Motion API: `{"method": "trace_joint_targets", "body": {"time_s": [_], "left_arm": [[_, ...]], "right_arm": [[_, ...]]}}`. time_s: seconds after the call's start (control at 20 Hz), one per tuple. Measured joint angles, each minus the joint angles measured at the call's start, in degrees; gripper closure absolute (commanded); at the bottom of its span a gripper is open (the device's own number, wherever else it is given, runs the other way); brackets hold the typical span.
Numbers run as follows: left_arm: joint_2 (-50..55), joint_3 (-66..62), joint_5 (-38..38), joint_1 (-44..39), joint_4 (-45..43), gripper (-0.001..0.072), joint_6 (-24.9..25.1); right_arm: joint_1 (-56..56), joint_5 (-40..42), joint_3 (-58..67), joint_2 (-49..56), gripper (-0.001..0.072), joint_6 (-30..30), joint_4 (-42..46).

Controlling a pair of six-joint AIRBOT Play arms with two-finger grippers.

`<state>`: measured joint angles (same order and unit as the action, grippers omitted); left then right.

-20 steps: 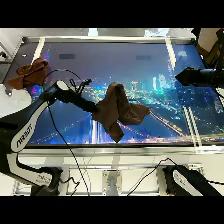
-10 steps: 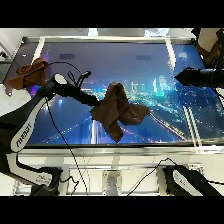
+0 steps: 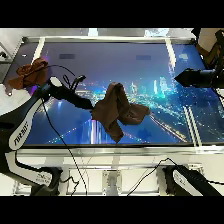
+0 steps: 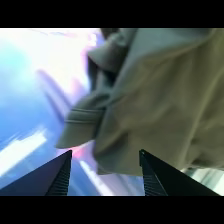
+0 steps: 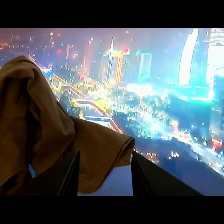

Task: Fold the shirts.

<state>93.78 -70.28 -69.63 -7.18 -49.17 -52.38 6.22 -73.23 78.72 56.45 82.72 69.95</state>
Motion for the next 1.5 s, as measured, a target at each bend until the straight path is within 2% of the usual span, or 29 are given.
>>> {"method": "trace_joint_targets", "body": {"time_s": [0.25,0.3,0.35,0.4,0.45,0.7,1.0,1.5], "left_arm": [[0.04,3.28,1.75,-0.50,3.85,0.0233,1.27],[0.09,3.52,1.99,-0.57,4.31,0.0291,1.38],[0.13,3.67,2.14,-0.61,4.98,0.0478,1.40],[0.13,3.80,2.16,-0.70,5.64,0.0631,1.44],[0.13,3.89,2.16,-0.72,6.47,0.0692,1.51],[0.13,4.04,2.27,-0.74,10.69,0.0693,2.75],[0.13,4.04,1.77,-0.74,13.09,0.0692,3.21],[0.13,4.04,-0.02,-0.74,13.46,0.0693,3.32]], "right_arm": [[0.00,0.24,0.00,0.00,0.0348,0.00,0.00],[0.00,0.28,0.00,0.00,0.0348,0.00,-0.02],[0.00,0.28,0.00,0.00,0.0348,0.00,0.00],[0.00,0.28,0.00,0.00,0.0349,0.00,0.00],[0.00,0.28,0.00,0.00,0.0348,0.00,0.00],[0.00,0.33,-3.63,0.02,0.0348,0.00,0.74],[-0.02,3.45,-21.24,0.02,0.0348,0.74,-1.44],[-2.97,25.38,-46.45,0.02,0.0348,0.04,-22.03]]}}
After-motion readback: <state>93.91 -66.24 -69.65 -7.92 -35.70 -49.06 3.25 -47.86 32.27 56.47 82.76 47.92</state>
